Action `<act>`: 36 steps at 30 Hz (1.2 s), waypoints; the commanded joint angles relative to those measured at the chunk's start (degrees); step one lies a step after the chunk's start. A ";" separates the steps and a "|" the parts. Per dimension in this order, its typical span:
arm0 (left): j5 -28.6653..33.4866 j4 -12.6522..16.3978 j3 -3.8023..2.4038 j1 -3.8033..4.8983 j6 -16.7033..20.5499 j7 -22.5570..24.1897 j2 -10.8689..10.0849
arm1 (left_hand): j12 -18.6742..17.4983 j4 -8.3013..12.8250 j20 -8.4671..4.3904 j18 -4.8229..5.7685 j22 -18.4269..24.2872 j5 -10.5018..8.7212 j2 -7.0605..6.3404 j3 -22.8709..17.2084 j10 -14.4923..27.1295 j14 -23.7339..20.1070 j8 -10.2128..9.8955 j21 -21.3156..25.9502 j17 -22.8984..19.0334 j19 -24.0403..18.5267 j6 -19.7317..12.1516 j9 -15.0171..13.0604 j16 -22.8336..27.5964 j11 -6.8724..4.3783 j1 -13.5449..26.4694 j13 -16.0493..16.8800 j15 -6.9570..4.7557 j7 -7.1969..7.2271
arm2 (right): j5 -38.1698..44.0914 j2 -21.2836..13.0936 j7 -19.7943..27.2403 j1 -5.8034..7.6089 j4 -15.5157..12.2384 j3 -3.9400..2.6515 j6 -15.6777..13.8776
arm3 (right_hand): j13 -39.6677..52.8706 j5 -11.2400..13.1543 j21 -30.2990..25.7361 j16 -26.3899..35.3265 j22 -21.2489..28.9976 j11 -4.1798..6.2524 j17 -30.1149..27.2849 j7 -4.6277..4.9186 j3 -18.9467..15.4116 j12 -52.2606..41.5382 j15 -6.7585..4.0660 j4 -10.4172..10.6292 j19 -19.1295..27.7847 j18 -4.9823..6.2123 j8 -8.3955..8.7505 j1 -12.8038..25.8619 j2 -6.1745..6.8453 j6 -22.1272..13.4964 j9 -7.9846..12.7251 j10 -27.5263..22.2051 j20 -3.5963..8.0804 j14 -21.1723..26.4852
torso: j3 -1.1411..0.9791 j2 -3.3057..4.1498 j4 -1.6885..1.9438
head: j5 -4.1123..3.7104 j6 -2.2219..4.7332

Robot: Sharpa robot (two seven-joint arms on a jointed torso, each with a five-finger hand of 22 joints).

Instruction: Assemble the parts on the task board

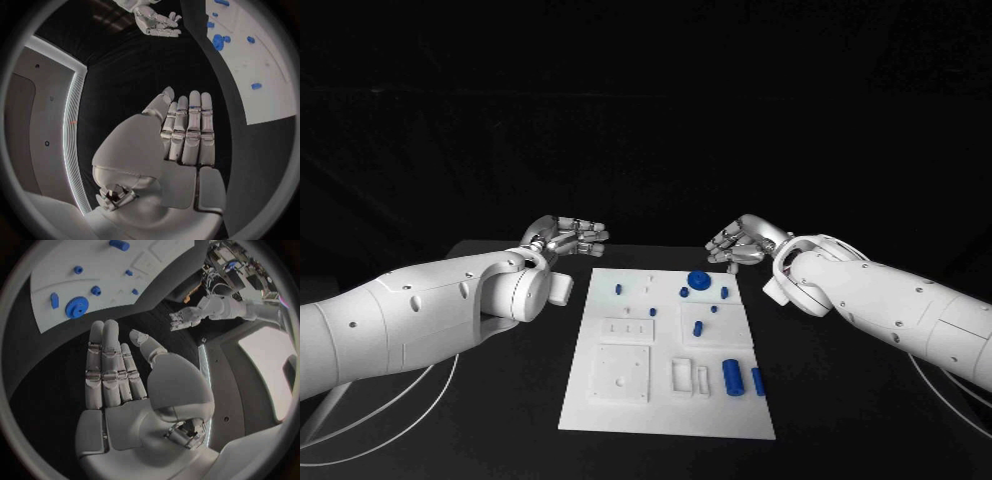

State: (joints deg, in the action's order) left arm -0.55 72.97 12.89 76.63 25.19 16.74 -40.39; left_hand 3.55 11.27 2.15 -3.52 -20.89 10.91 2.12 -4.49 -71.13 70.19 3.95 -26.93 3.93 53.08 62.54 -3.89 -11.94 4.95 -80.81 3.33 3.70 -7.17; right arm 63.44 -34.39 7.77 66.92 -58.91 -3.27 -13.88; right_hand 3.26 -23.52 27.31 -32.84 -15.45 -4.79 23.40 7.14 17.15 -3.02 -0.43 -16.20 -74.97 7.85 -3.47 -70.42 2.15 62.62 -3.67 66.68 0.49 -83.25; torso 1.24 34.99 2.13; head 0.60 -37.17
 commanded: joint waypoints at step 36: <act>-2.10 10.61 -0.35 2.99 -2.52 0.80 -3.72 | -0.02 2.10 0.63 -0.22 -0.71 0.09 0.03 0.45 2.72 -0.69 -0.05 0.99 -0.04 0.17 -1.54 0.03 -0.91 0.81 3.58 0.03 0.26 -0.47 | 38.08 2.63 -12.85 0.45 -2.64 0.03 3.54 | 0.08 3.26 10.86 -23.41 -21.96 -0.09 1.40 -0.68 5.68 -0.25 -0.49 0.14 -5.43 0.87 -0.09 1.05 4.40 0.79 -0.05 -1.23 1.74 1.22 | 0.41 6.55 3.00 | -2.50 2.39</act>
State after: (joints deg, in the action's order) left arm -2.29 83.39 12.61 79.46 23.65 17.08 -44.11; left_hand 3.55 13.21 2.79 -3.52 -21.62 10.91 2.04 -4.09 -68.66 70.00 3.95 -26.11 3.92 52.78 61.30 -3.87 -12.64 5.76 -77.71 3.31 3.90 -7.76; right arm 98.51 -31.82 -3.58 67.38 -61.50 -3.23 -11.60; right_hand 3.29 -20.42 38.25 -56.03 -37.47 -4.81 24.80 6.22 22.58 -3.02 -1.00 -16.11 -80.17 7.91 -3.47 -69.27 5.93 63.63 -3.71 65.82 2.25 -82.34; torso 1.67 41.35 5.09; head -1.88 -34.65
